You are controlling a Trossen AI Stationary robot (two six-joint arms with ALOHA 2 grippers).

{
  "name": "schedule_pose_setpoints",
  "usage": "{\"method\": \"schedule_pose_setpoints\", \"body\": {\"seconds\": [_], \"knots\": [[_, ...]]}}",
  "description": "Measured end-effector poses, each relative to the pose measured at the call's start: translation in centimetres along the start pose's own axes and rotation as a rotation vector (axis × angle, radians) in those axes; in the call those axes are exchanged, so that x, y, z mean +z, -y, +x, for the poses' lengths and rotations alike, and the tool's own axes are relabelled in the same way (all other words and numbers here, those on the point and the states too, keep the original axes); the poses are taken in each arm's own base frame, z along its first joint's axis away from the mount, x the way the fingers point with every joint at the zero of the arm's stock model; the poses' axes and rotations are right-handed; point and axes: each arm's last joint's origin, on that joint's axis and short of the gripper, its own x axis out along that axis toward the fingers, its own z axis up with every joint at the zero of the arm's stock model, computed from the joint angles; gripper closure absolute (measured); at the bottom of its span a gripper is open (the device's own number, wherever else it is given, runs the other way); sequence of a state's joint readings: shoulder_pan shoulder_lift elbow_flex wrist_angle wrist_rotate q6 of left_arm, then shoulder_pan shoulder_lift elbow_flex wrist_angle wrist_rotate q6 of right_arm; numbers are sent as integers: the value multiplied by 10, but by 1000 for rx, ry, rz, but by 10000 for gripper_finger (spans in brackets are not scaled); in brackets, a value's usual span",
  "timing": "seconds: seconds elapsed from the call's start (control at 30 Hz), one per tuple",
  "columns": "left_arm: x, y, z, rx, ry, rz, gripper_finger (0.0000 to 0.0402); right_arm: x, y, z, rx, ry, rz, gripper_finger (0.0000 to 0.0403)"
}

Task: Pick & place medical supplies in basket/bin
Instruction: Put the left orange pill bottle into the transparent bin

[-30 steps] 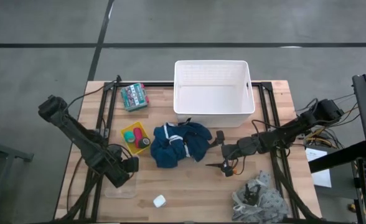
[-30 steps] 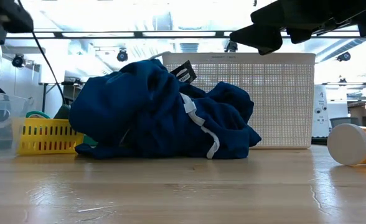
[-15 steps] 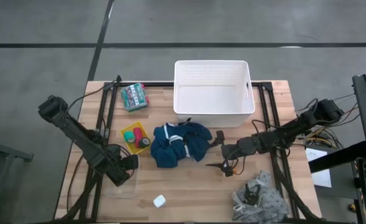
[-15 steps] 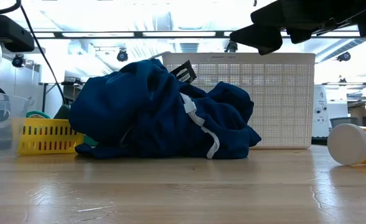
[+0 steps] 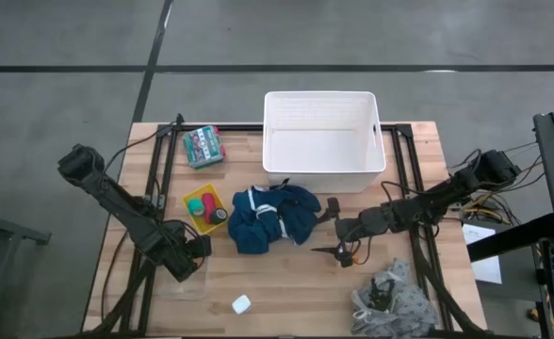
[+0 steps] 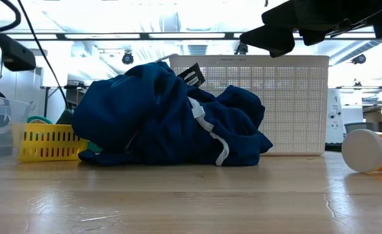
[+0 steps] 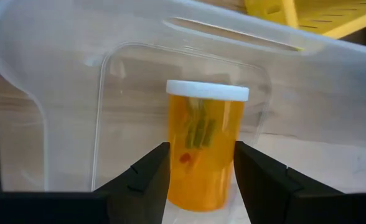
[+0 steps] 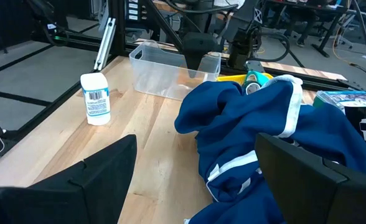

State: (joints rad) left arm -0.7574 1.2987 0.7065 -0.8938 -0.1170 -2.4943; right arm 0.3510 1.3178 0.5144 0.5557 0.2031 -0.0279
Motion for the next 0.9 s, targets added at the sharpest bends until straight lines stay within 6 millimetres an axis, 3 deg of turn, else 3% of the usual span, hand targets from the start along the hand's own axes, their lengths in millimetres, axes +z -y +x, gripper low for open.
{"method": "schedule_pose_setpoints", "body": {"seconds": [0.67, 0.9], "knots": [[-1, 0, 1, -4, -14, 1, 230, 0, 0, 0, 0, 0, -1, 78], [-1, 1, 1, -12, -23, 7, 192, 0, 0, 0, 0, 0, -1, 78]]}}
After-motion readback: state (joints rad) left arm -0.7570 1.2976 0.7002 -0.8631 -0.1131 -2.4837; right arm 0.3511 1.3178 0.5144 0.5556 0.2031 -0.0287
